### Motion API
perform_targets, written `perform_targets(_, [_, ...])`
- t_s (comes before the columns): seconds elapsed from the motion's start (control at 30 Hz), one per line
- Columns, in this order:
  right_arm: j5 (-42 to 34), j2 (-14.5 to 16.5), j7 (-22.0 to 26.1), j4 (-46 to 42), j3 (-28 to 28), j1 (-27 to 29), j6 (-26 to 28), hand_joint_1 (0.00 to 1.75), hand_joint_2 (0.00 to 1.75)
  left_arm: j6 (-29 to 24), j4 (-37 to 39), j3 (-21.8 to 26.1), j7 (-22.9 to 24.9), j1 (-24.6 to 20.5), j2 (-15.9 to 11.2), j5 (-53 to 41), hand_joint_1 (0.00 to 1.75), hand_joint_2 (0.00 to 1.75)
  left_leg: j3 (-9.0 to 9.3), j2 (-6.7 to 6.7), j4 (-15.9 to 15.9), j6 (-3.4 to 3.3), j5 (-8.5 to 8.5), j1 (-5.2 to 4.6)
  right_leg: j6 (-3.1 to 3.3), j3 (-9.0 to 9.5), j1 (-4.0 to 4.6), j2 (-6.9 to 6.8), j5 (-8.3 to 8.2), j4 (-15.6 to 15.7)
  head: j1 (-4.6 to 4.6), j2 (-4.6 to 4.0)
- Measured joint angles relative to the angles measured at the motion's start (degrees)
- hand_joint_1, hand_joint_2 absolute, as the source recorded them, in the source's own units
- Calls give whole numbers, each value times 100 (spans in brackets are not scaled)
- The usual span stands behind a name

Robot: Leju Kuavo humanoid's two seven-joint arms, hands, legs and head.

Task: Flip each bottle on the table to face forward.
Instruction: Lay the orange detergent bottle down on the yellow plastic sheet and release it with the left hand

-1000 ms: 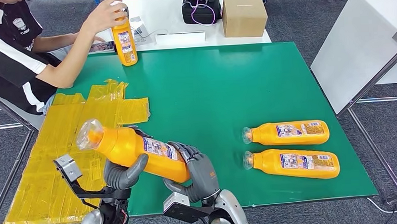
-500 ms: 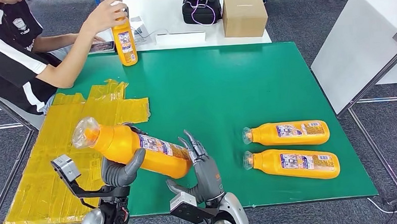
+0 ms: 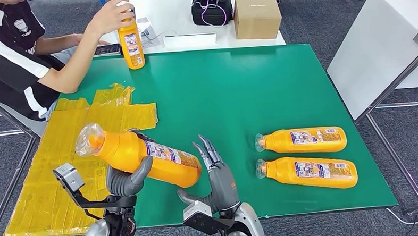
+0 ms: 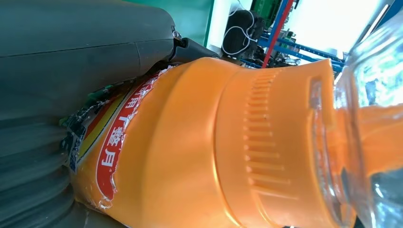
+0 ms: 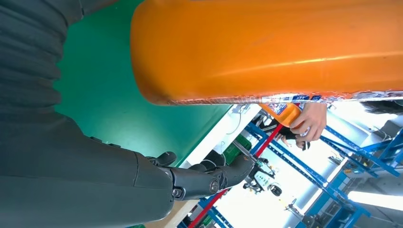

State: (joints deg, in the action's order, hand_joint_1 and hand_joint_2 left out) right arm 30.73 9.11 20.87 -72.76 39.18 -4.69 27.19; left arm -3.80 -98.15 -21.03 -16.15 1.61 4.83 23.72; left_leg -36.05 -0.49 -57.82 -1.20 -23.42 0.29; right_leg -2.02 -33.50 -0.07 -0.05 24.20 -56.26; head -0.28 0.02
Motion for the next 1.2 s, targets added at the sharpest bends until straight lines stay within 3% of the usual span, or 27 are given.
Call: perform_targets(1.2, [0,-24,0,-15,-2,2,1,0,175,-1,-1,0,0,-4,0,0,175,175,0,0,0,0,0,0,0,0,0,0,0,0,0,0])
